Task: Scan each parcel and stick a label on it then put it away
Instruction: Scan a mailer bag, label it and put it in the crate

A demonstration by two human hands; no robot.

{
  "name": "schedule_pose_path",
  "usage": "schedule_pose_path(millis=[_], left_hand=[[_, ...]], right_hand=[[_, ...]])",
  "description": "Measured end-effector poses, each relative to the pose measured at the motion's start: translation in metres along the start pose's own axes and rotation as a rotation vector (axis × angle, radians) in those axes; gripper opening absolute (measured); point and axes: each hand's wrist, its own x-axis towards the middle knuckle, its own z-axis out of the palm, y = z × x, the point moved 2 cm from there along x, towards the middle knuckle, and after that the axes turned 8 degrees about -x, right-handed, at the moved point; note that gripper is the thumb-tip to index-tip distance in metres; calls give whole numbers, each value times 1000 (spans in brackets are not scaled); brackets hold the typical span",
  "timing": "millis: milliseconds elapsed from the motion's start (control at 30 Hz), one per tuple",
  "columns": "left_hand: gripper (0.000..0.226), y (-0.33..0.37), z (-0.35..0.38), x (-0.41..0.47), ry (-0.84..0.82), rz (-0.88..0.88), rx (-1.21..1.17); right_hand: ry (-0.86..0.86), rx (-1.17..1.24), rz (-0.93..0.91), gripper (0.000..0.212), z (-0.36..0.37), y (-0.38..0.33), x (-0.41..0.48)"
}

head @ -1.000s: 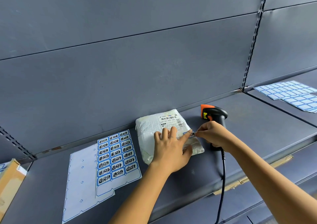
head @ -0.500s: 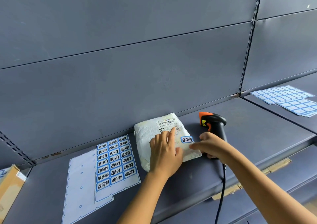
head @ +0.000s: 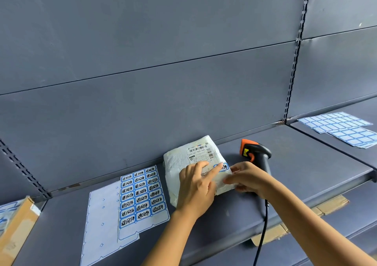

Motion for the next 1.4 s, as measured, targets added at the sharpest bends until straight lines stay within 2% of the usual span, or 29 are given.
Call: schedule_pose_path(millis=[167,367,533,700,967,1167,1400], left_hand=[[40,1,-1,-3,1,39,29],[45,20,-15,-5,49,57,45],[40,49,-23,-23,215,-6,20],[25,92,-1,-51,313,-53,-151],[31,213,47,-56,172,-127,-362],[24,308,98,-56,16,21,-444],[15,390,136,-85,-217,235,-584]], right_hand=[[-27,206,35,27,6,5,-8],[20,460,-9,32,-1,7,-21],[78,576,-94,28,-52,22,-58],[122,581,-150,30,-116,67,-114],[291,631,-104,30,-200,163,-211],[535,715,-98,28,-248,235,-318],[841,865,7,30,-249,297,-430]])
